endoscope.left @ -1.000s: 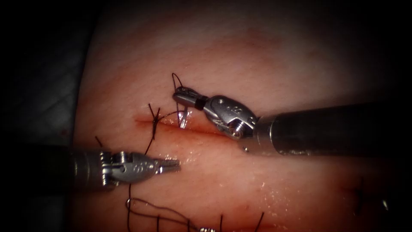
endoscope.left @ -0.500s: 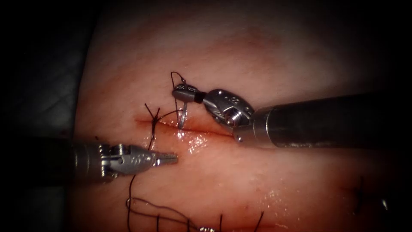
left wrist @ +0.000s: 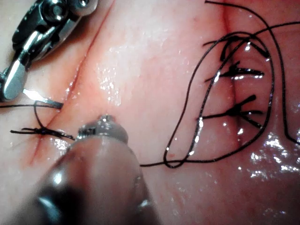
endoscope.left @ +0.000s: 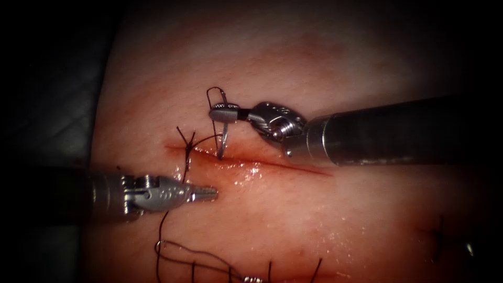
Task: Wound Closure
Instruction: With the right end-effector throw the needle through the bottom of the incision.
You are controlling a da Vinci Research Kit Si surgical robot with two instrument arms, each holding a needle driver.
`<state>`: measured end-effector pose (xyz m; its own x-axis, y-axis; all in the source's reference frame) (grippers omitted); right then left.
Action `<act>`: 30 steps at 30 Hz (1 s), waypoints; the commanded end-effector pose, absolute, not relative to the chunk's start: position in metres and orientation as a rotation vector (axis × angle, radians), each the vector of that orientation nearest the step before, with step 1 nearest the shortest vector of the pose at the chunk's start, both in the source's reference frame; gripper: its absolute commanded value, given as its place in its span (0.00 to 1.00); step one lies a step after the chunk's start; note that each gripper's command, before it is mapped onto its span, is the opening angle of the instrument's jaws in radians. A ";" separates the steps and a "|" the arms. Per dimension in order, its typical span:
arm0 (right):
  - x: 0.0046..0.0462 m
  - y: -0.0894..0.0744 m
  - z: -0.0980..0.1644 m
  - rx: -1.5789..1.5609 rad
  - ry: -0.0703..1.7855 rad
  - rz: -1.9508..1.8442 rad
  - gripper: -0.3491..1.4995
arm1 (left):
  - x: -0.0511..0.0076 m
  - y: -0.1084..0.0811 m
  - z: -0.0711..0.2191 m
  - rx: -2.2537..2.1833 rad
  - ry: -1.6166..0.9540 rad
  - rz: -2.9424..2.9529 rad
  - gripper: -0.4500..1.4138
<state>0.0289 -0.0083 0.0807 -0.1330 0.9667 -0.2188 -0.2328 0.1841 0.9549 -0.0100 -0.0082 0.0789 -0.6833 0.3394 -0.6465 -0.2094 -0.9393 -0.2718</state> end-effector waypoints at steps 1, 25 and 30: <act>0.0299 -0.008 0.081 0.841 1.246 1.267 0.00 | -0.0105 -0.008 0.079 -1.061 -0.254 2.624 0.04; 0.0314 -0.012 0.080 1.148 1.166 1.412 0.00 | -0.0096 -0.009 0.079 -1.063 -0.264 2.634 0.00; 0.0316 -0.013 0.079 1.172 1.164 1.416 0.00 | -0.0095 -0.009 0.079 -1.059 -0.270 2.638 0.00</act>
